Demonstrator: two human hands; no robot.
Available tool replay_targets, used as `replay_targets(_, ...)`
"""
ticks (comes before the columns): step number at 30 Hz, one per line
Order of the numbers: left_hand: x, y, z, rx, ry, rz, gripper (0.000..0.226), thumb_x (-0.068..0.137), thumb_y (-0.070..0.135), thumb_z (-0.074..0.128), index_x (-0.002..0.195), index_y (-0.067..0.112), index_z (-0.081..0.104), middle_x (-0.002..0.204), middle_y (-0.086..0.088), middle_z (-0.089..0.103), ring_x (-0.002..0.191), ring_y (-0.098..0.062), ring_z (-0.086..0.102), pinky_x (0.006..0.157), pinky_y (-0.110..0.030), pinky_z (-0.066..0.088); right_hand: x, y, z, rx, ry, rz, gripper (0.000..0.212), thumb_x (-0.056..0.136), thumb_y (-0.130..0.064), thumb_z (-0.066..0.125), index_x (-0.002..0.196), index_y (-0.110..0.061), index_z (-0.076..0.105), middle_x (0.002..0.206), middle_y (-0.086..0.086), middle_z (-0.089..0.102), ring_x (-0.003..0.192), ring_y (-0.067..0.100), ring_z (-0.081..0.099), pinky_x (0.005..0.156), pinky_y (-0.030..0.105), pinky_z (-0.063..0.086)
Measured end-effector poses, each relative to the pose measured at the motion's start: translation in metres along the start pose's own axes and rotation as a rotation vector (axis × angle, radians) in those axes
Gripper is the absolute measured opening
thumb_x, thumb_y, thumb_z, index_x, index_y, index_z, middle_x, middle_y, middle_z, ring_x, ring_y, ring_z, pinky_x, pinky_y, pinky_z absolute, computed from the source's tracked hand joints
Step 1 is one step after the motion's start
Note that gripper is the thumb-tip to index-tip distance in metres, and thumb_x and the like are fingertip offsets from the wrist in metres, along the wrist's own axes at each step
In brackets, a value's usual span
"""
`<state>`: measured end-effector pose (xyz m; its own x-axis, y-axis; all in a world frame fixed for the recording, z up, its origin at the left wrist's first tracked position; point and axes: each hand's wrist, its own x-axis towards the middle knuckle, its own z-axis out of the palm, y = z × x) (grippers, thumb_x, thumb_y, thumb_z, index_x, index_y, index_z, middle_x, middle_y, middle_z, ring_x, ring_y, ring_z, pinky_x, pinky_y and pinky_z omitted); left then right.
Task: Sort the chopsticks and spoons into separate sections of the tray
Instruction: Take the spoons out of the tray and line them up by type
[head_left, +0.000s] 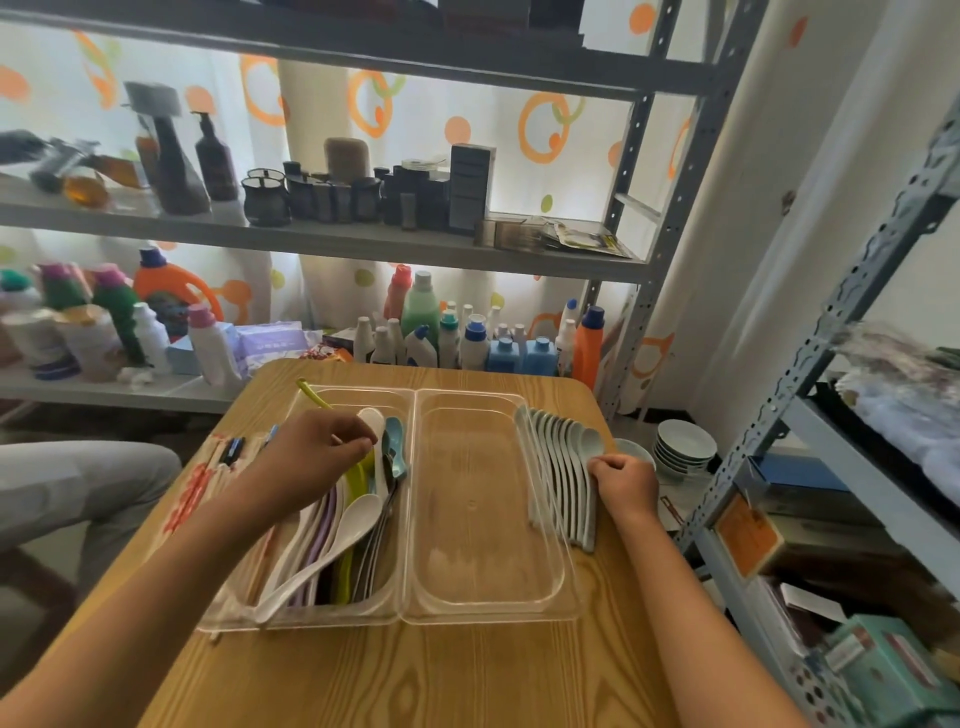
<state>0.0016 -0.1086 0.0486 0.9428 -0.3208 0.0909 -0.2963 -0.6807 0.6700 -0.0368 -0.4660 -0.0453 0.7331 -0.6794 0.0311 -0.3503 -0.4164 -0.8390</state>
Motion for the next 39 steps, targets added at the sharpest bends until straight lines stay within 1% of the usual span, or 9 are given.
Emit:
replay_targets(6, -0.018, -0.001, 0.0, 0.129, -0.147, -0.08, 0.006, 0.086, 0.03, 0.07, 0.089, 0.029, 0.064, 0.087, 0.011, 0.064, 0.081, -0.001, 0.059, 0.063, -0.015, 0.042, -0.013, -0.018, 0.001, 0.018, 0.055, -0.053, 0.02, 0.092, -0.017, 0.065, 0.1, -0.001, 0.075, 0.093, 0.011, 0.073, 0.09, 0.025, 0.066, 0.075, 0.026, 0.042)
replay_targets(10, -0.031, -0.01, 0.013, 0.315, -0.248, -0.134, 0.029, 0.071, 0.043, 0.081, 0.086, 0.029, 0.059, 0.088, 0.009, 0.06, 0.078, -0.006, 0.058, 0.068, -0.02, 0.05, -0.042, -0.063, 0.008, 0.131, 0.023, -0.161, 0.014, 0.091, -0.015, 0.064, 0.09, -0.008, 0.076, 0.074, -0.002, 0.065, 0.078, 0.019, 0.063, 0.071, 0.027, 0.046)
replay_targets(12, -0.036, -0.016, 0.021, 0.386, -0.242, -0.173, 0.033, 0.068, 0.041, 0.082, 0.086, 0.03, 0.056, 0.088, 0.01, 0.057, 0.079, -0.006, 0.054, 0.07, -0.021, 0.049, -0.057, -0.086, 0.016, 0.189, -0.033, -0.204, 0.012, 0.092, -0.016, 0.064, 0.087, -0.014, 0.075, 0.073, -0.004, 0.066, 0.073, 0.014, 0.063, 0.067, 0.027, 0.05)
replay_targets(15, -0.04, -0.026, 0.026, 0.367, -0.179, -0.204, 0.034, 0.071, 0.034, 0.081, 0.092, 0.028, 0.055, 0.088, 0.009, 0.057, 0.079, -0.005, 0.053, 0.064, -0.019, 0.042, -0.073, -0.108, 0.03, 0.257, -0.096, -0.282, 0.012, 0.092, -0.016, 0.065, 0.097, -0.012, 0.075, 0.08, -0.004, 0.07, 0.078, 0.01, 0.065, 0.069, 0.022, 0.051)
replay_targets(18, -0.037, -0.034, 0.023, 0.387, -0.038, -0.183, 0.037, 0.081, 0.029, 0.071, 0.113, 0.022, 0.053, 0.1, 0.003, 0.06, 0.091, -0.014, 0.058, 0.074, -0.027, 0.047, -0.085, -0.124, 0.042, 0.246, -0.128, -0.369, 0.015, 0.093, -0.017, 0.065, 0.104, -0.01, 0.074, 0.084, -0.005, 0.068, 0.078, 0.004, 0.063, 0.07, 0.016, 0.051)
replay_targets(22, -0.03, -0.037, 0.014, 0.476, 0.031, -0.226, 0.028, 0.091, 0.009, 0.05, 0.119, 0.015, 0.054, 0.111, -0.01, 0.063, 0.103, -0.027, 0.06, 0.086, -0.036, 0.048, -0.096, -0.134, 0.052, 0.254, -0.187, -0.398, 0.015, 0.093, -0.018, 0.066, 0.103, -0.011, 0.074, 0.088, -0.003, 0.07, 0.079, 0.003, 0.064, 0.061, 0.007, 0.045)
replay_targets(27, -0.023, -0.039, 0.014, 0.405, 0.075, -0.229, 0.029, 0.09, 0.012, 0.054, 0.119, 0.014, 0.052, 0.108, -0.012, 0.064, 0.1, -0.03, 0.062, 0.085, -0.04, 0.051, -0.103, -0.137, 0.057, 0.23, -0.215, -0.412, 0.015, 0.093, -0.018, 0.066, 0.102, -0.011, 0.074, 0.086, -0.005, 0.069, 0.079, 0.002, 0.063, 0.059, 0.005, 0.044)
replay_targets(33, -0.021, -0.035, 0.017, 0.328, 0.141, -0.147, 0.031, 0.095, 0.009, 0.049, 0.126, 0.014, 0.051, 0.113, -0.01, 0.063, 0.102, -0.026, 0.061, 0.083, -0.035, 0.047, -0.107, -0.136, 0.056, 0.215, -0.214, -0.425, 0.013, 0.093, -0.018, 0.065, 0.1, -0.012, 0.074, 0.084, -0.008, 0.068, 0.078, 0.0, 0.063, 0.058, 0.003, 0.044)
replay_targets(39, -0.013, -0.043, 0.004, 0.137, 0.031, -0.099, 0.028, 0.099, 0.009, 0.046, 0.121, 0.017, 0.06, 0.109, -0.004, 0.067, 0.096, -0.016, 0.063, 0.089, -0.036, 0.052, -0.108, -0.132, 0.058, 0.204, -0.209, -0.41, 0.014, 0.093, -0.019, 0.065, 0.102, -0.012, 0.074, 0.088, -0.003, 0.07, 0.082, 0.005, 0.064, 0.063, 0.008, 0.043)
